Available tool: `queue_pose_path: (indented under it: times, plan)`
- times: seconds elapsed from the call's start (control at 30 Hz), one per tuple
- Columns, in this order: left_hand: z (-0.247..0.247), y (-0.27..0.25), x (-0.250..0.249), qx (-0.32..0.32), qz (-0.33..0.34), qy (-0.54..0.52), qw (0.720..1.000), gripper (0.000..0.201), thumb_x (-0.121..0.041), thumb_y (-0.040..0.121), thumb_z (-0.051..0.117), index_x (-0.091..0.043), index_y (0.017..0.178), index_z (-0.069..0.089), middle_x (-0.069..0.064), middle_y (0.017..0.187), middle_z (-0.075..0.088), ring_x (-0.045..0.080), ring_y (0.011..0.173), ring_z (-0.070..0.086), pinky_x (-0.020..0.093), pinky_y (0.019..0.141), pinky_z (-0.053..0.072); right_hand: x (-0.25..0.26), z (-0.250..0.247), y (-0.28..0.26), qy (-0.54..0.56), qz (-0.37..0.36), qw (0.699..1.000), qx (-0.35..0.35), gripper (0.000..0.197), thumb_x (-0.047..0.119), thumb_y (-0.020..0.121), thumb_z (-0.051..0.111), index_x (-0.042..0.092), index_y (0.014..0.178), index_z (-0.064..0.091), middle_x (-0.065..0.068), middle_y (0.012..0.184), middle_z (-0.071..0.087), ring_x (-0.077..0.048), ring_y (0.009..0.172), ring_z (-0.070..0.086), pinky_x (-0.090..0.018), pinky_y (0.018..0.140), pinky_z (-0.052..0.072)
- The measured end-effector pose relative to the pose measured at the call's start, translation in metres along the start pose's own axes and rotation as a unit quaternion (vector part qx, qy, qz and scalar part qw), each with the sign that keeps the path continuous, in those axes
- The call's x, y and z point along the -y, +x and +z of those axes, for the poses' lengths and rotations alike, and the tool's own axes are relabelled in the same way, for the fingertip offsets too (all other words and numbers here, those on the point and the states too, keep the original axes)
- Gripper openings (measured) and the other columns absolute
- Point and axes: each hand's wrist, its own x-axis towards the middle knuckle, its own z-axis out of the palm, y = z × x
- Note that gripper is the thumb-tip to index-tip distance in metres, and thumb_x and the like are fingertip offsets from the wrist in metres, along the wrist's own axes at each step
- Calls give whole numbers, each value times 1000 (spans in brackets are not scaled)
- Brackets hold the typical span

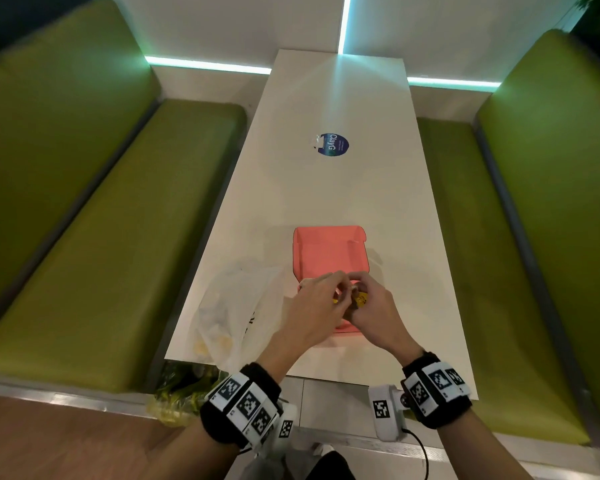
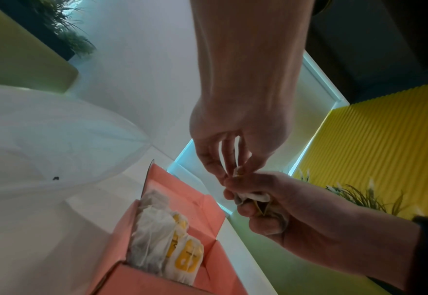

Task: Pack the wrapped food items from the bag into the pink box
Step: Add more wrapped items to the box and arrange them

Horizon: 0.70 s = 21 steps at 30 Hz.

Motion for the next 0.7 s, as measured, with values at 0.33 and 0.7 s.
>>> queue_pose_path:
  times: [0.33,0.7]
  plan:
    - [-25,8,9,-46,-26,-122,991,10,-11,98,57,-16,98,65,-8,87,66,2,77,58,15,68,44,-7,-10,-11,42,26,999,-21,20,16,78,80,23,95,72,7,86,71,-7,84,65,-20,75,49]
    - [-40,-8,8,-70,-49,-253,964,26,-22,97,63,-26,122,56,-8,111,64,0,95,61,18,73,50,24,-10,-6,184,39,982,-30,14,7,90,69,14,78,70,11,60,56,-6,55,49,-17,51,40]
